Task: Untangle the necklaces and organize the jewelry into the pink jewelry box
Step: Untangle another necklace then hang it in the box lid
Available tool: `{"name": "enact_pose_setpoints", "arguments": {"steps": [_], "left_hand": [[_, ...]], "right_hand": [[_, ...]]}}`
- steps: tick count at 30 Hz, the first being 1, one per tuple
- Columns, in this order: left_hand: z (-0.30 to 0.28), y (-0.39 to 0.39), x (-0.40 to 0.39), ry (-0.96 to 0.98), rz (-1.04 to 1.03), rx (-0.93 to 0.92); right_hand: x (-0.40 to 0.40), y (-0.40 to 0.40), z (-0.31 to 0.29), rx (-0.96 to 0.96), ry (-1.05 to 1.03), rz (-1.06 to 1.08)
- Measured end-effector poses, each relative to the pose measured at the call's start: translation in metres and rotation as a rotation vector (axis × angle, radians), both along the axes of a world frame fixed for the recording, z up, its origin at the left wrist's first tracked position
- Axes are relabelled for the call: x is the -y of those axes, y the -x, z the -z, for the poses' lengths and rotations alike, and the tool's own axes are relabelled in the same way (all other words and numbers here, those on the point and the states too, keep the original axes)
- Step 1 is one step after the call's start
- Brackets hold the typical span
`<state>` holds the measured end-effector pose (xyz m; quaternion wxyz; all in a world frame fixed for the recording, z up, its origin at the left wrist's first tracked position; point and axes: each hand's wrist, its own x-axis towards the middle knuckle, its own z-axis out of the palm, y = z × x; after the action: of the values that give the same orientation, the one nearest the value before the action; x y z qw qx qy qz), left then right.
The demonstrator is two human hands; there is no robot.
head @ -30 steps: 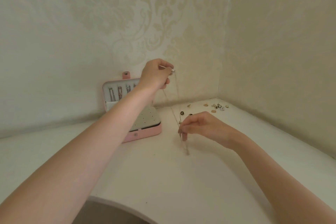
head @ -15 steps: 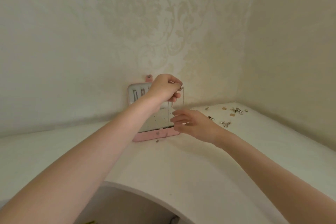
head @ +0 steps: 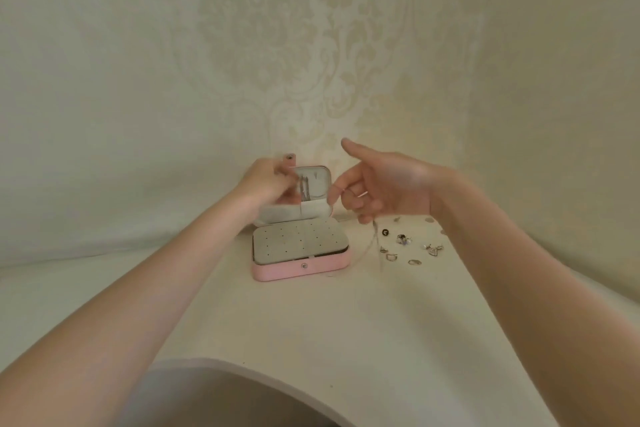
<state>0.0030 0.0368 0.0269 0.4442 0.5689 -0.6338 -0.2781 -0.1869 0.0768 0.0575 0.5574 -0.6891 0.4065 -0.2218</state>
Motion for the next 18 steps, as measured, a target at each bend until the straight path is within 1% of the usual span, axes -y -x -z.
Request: {"name": "enact_pose_setpoints", "arguments": {"steps": [3, 5, 7, 9, 11, 12, 14, 15, 16, 17, 18], "left_hand": [[0.024, 0.001, -0.007, -0.174, 0.244, 0.354], [0.039, 0.007, -0.013, -0.259, 0.396, 0.532], [0.051, 0.013, -0.016, -0.283, 0.466, 0.620], [0.058, 0.018, -0.017, -0.297, 0.510, 0.630], [0.058, 0.022, -0.017, -0.312, 0.538, 0.631], [0.056, 0.024, -0.015, -0.298, 0.541, 0.667], [0.048, 0.023, -0.012, -0.206, 0.507, 0.776], [0.041, 0.020, -0.010, -0.160, 0.479, 0.765], [0.033, 0.018, -0.011, -0.142, 0.462, 0.643], [0.023, 0.016, -0.014, -0.153, 0.474, 0.427], [0.013, 0.016, -0.019, -0.163, 0.518, 0.163]], "right_hand": [[0.003, -0.004, -0.014, -0.050, 0.038, -0.039], [0.005, -0.007, -0.023, -0.061, 0.070, -0.039], [0.006, -0.008, -0.035, -0.036, 0.116, 0.000], [0.005, -0.008, -0.047, -0.026, 0.165, 0.065], [0.005, -0.011, -0.054, -0.085, 0.219, 0.118], [0.005, -0.012, -0.056, -0.132, 0.244, 0.145], [0.006, -0.016, -0.057, -0.220, 0.271, 0.186], [0.006, -0.017, -0.056, -0.252, 0.272, 0.196], [0.007, -0.018, -0.056, -0.279, 0.269, 0.199], [0.007, -0.019, -0.054, -0.302, 0.268, 0.196], [0.007, -0.020, -0.053, -0.320, 0.269, 0.188]]}}
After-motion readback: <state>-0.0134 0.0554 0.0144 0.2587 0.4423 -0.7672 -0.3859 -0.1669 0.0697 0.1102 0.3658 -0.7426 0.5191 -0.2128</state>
